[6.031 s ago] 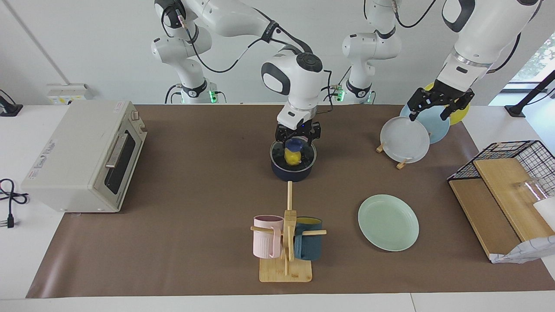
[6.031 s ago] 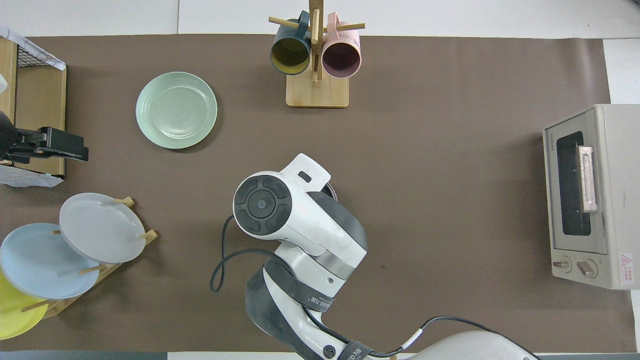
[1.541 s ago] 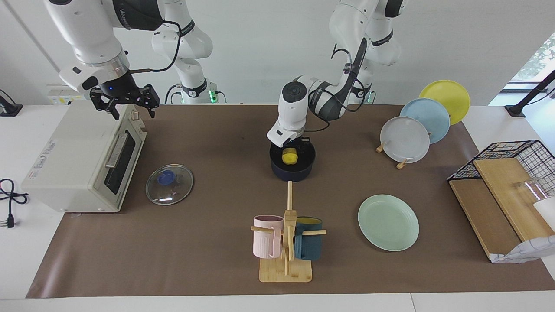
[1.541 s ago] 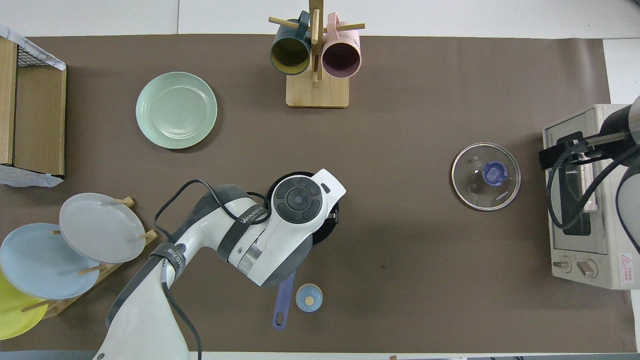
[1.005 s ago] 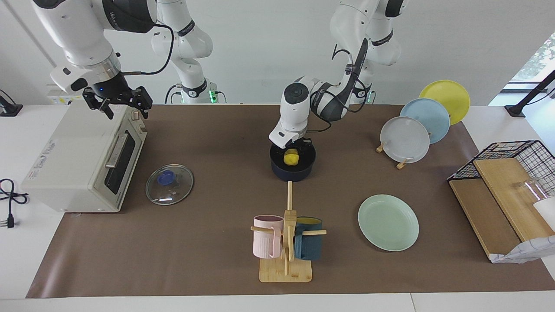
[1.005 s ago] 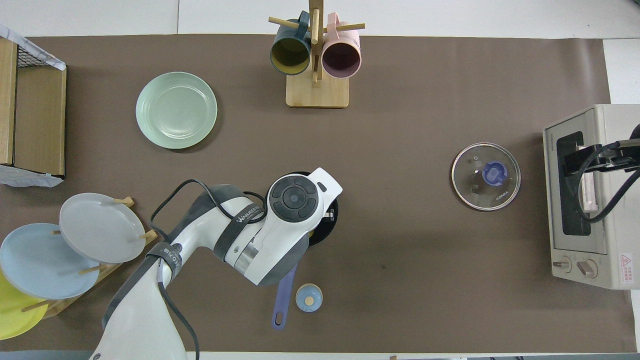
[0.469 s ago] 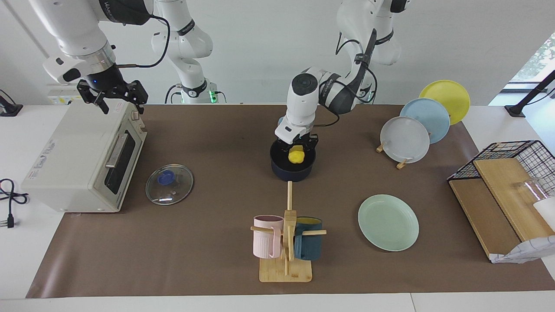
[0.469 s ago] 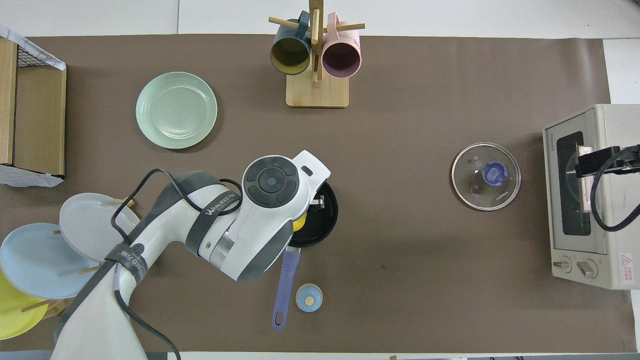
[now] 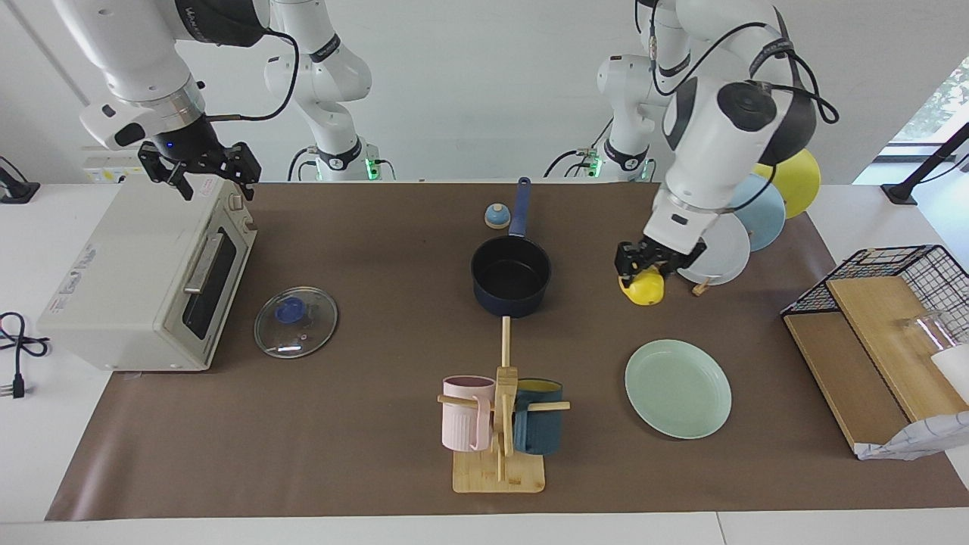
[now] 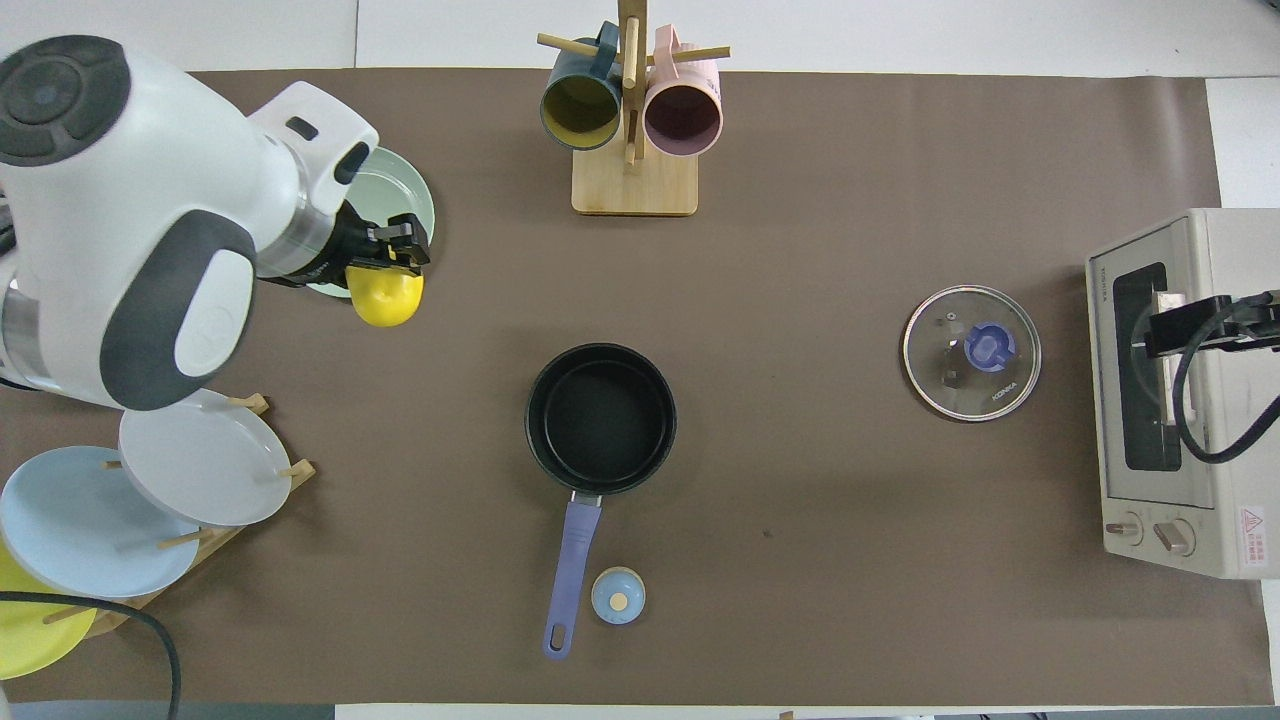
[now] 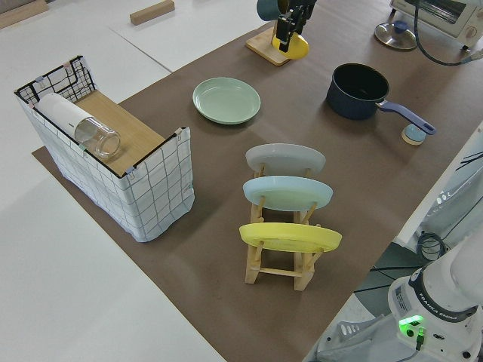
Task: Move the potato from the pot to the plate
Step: 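Carry the potato with the left gripper over the pale green plate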
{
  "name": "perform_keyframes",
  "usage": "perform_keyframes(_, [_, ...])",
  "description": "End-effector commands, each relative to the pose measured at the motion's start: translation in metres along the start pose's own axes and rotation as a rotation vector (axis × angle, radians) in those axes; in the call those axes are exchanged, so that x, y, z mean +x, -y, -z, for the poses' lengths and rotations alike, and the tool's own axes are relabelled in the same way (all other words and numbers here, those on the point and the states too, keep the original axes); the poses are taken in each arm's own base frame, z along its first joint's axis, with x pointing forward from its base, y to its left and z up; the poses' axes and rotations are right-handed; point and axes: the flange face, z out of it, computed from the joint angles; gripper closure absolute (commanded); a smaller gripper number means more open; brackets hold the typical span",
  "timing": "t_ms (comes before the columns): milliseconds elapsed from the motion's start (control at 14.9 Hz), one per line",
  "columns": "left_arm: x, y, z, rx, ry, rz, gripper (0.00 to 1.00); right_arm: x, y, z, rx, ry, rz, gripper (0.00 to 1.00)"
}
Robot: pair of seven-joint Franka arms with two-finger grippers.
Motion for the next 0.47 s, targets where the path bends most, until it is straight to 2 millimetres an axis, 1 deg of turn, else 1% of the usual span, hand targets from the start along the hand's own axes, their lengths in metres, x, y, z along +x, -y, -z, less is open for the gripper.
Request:
perform_keyframes(0, [0.042, 0.034, -0.049, -0.015, -0.044, -0.06, 1.0, -0.003, 0.001, -0.003, 0.015, -0.001, -0.018, 0.0])
perform_keyframes(67, [0.054, 0.054, -0.07, -0.009, -0.053, -0.081, 1.0, -0.003, -0.001, -0.002, 0.015, -0.002, -0.021, 0.0])
perform_keyframes(134, [0.061, 0.06, -0.09, 0.003, -0.058, -0.096, 1.0, -0.004, -0.004, -0.003, 0.016, -0.001, -0.027, 0.0])
perform_keyframes(268, [0.072, 0.058, -0.126, 0.031, -0.074, -0.12, 1.0, -0.004, -0.005, -0.003, 0.016, -0.001, -0.029, 0.0])
perform_keyframes(402, [0.075, 0.058, -0.139, 0.036, -0.099, -0.127, 1.0, -0.003, -0.002, -0.003, 0.016, -0.001, -0.024, 0.0])
